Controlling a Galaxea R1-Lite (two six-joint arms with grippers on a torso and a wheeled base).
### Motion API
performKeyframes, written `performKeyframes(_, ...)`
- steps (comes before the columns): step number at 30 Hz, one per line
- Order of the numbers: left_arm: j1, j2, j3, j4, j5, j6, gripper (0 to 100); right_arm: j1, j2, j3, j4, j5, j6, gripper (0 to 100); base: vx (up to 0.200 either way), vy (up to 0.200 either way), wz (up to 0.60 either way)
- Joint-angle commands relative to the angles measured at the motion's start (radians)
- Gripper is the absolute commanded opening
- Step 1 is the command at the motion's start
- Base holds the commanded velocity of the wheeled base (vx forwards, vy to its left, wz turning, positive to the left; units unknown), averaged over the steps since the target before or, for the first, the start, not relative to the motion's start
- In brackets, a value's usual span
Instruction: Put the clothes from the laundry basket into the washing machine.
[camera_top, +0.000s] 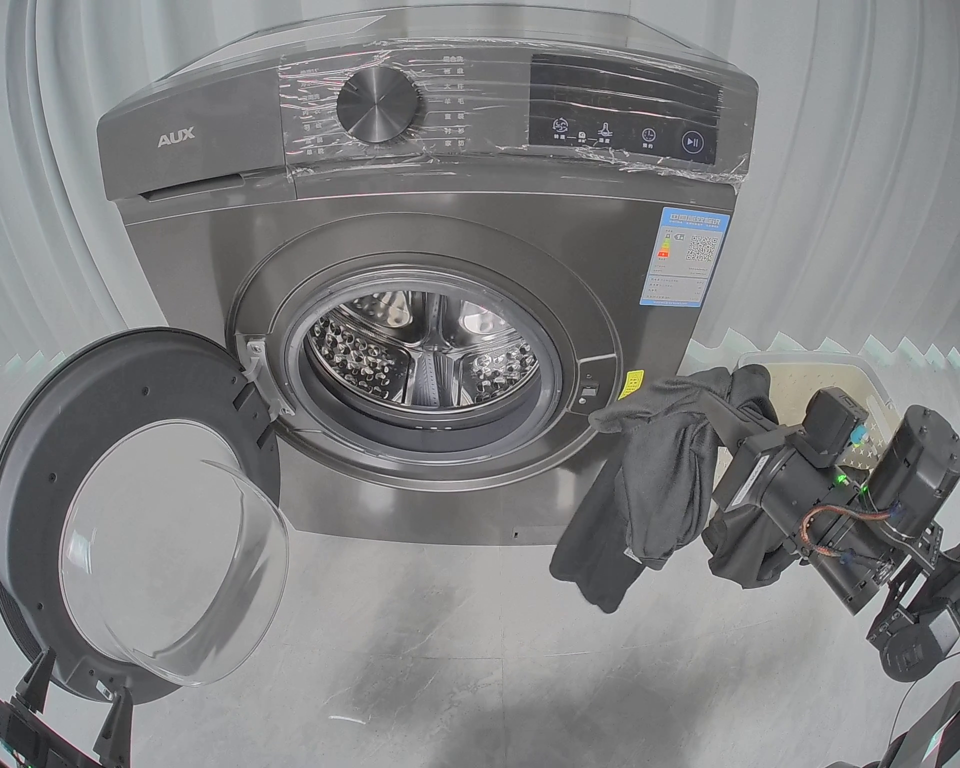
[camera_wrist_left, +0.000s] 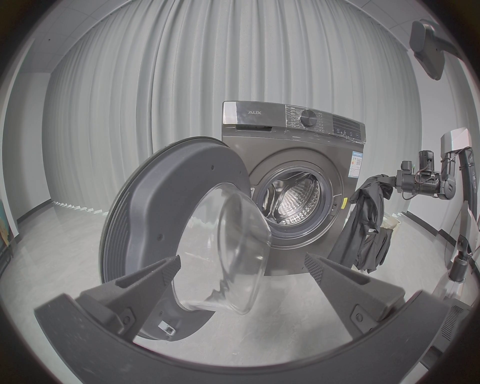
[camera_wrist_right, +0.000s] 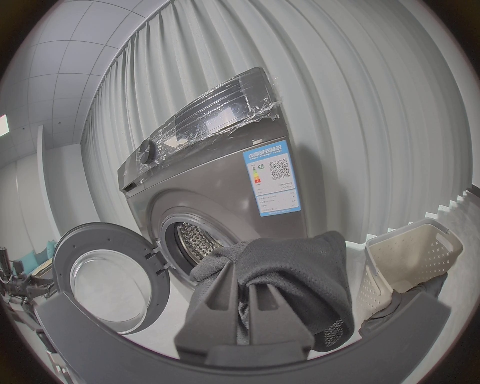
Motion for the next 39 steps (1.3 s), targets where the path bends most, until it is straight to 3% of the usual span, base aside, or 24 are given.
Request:
performKeyframes(1, 0.001, -0.018, 0.015, -0.002, 0.001, 0.003, 100, 0.015, 0.006, 0.016, 0.004, 0.004, 0.001, 0, 0.0, 0.0, 0.0)
performKeyframes(10, 0.001, -0.018, 0.018, -0.002, -0.001, 0.028, 100, 0.08, 0.115, -0.064, -0.005, 0.005, 0.001, 0, 0.0, 0.0, 0.0)
performKeyframes(15, 0.002, -0.018, 0.016, -0.002, -0.001, 0.013, 100, 0.107, 0.145, -0.093, -0.03, -0.004, 0.026, 0, 0.0, 0.0, 0.0)
performKeyframes(18, 0.002, -0.018, 0.015, 0.002, -0.006, 0.028, 100, 0.116, 0.161, -0.097, -0.04, -0.006, 0.044, 0, 0.0, 0.0, 0.0)
performKeyframes(20, 0.002, -0.018, 0.007, -0.006, -0.019, 0.057, 100, 0.121, 0.172, -0.102, -0.045, -0.006, 0.049, 0, 0.0, 0.0, 0.0)
performKeyframes(21, 0.005, -0.012, -0.021, -0.02, -0.027, 0.053, 100, 0.126, 0.172, -0.105, -0.05, -0.007, 0.049, 0, 0.0, 0.0, 0.0)
performKeyframes(24, 0.001, 0.097, -0.228, -0.08, -0.056, -0.01, 100, 0.133, 0.187, -0.117, -0.063, -0.007, 0.05, 0, 0.0, 0.0, 0.0)
performKeyframes(27, -0.024, 0.248, -0.303, -0.087, -0.096, -0.013, 100, 0.133, 0.208, -0.162, -0.068, -0.007, 0.05, 0, 0.0, 0.0, 0.0)
performKeyframes(29, -0.051, 0.374, -0.32, -0.11, -0.161, -0.013, 100, 0.133, 0.236, -0.188, -0.07, -0.007, 0.05, 0, 0.0, 0.0, 0.0)
performKeyframes(33, -0.14, 0.587, -0.35, -0.212, -0.34, -0.033, 100, 0.155, 0.251, -0.193, -0.083, -0.006, 0.049, 0, 0.0, 0.0, 0.0)
performKeyframes(36, -0.179, 0.708, -0.372, -0.267, -0.348, -0.033, 100, 0.158, 0.257, -0.203, -0.083, -0.006, 0.049, 0, 0.0, 0.0, 0.0)
performKeyframes(39, -0.225, 0.901, -0.378, -0.405, -0.348, -0.001, 100, 0.153, 0.277, -0.234, -0.08, -0.006, 0.049, 0, 0.0, 0.0, 0.0)
